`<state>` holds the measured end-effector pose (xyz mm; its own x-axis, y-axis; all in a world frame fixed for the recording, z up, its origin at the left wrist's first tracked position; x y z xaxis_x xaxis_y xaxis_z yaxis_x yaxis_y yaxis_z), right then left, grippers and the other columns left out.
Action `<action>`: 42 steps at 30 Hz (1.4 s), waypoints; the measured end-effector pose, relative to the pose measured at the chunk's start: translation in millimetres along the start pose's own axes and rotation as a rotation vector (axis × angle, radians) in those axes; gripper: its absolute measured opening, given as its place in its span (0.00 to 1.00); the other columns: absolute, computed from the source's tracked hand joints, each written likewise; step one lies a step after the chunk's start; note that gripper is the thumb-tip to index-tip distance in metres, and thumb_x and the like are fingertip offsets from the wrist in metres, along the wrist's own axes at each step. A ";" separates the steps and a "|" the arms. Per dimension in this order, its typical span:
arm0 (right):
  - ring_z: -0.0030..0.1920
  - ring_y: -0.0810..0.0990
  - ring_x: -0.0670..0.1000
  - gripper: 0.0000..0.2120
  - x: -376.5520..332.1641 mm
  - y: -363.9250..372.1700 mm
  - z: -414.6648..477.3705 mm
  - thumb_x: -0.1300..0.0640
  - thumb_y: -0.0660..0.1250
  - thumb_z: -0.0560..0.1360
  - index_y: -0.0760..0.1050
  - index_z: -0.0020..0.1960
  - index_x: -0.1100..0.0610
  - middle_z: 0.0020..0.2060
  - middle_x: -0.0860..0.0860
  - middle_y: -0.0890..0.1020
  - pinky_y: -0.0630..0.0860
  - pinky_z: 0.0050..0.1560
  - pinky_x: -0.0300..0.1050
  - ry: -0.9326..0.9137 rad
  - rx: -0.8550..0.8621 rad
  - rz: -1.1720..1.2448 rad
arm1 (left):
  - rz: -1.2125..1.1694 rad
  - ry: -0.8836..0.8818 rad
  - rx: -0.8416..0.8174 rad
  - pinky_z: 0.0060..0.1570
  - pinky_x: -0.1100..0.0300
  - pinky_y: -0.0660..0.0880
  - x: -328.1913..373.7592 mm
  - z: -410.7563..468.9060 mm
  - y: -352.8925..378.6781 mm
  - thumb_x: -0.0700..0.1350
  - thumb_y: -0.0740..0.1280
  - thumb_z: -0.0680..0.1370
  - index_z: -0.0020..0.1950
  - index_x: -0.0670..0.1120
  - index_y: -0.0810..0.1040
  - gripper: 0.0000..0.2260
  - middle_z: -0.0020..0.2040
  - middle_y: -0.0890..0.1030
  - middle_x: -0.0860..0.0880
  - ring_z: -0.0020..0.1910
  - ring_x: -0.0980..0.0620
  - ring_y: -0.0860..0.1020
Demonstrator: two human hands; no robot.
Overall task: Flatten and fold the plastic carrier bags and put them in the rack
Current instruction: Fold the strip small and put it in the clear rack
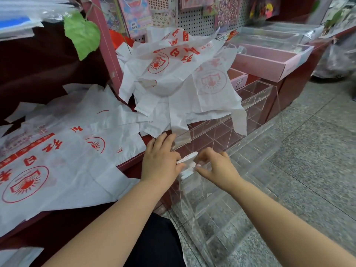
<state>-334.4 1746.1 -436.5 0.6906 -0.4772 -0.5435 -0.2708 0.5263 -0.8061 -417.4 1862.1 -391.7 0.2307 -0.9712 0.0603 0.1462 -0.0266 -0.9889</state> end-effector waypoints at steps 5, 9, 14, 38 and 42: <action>0.52 0.76 0.53 0.14 -18.7 1.1 12.4 0.57 0.68 0.71 0.78 0.57 0.54 0.49 0.49 0.82 0.58 0.51 0.43 -0.131 0.142 -0.035 | -0.123 0.039 0.035 0.69 0.61 0.39 -4.3 -0.7 -1.3 0.55 0.61 0.77 0.56 0.51 0.78 0.13 0.76 0.52 0.54 0.75 0.54 0.46; 0.32 0.80 0.52 0.05 -24.2 0.4 21.1 0.58 0.69 0.61 0.83 0.35 0.53 0.27 0.46 0.81 0.64 0.36 0.44 -0.245 0.236 -0.119 | -0.234 0.060 0.119 0.68 0.65 0.42 -17.5 -10.1 -6.6 0.51 0.64 0.76 0.71 0.49 0.65 0.24 0.75 0.57 0.51 0.75 0.53 0.51; 0.37 0.76 0.53 0.06 -26.0 4.4 29.0 0.59 0.69 0.67 0.84 0.40 0.52 0.30 0.47 0.82 0.61 0.42 0.47 -0.263 0.119 -0.229 | -0.206 -0.017 0.087 0.71 0.62 0.46 -36.4 -25.6 -6.1 0.54 0.58 0.79 0.76 0.50 0.48 0.29 0.76 0.48 0.55 0.75 0.56 0.48; 0.40 0.77 0.47 0.16 -200.2 33.5 8.7 0.59 0.55 0.66 0.81 0.41 0.60 0.37 0.51 0.83 0.72 0.41 0.38 -0.517 0.040 0.065 | -0.142 -0.387 0.456 0.57 0.47 0.67 -175.7 -187.4 -63.3 0.47 0.60 0.73 0.53 0.39 0.81 0.16 0.54 0.81 0.41 0.56 0.44 0.76; 0.47 0.82 0.53 0.17 -257.6 74.5 18.3 0.53 0.57 0.68 0.81 0.46 0.58 0.46 0.53 0.84 0.76 0.48 0.42 -0.627 -0.099 -0.002 | -0.055 -0.745 0.311 0.69 0.46 0.56 -233.6 -238.2 -71.1 0.50 0.65 0.77 0.67 0.42 0.71 0.22 0.70 0.68 0.42 0.69 0.41 0.65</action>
<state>-520.2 1921.1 -352.3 0.9446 0.0408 -0.3257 -0.3092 0.4441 -0.8409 -710.8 2034.4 -367.9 0.7798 -0.5544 0.2908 0.4113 0.1035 -0.9056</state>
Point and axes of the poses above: each hand's wrist, its own z-axis towards the middle knuckle, its own y-axis out of the palm, x = y × z, the point moved 4 cm from there along z, towards the middle knuckle
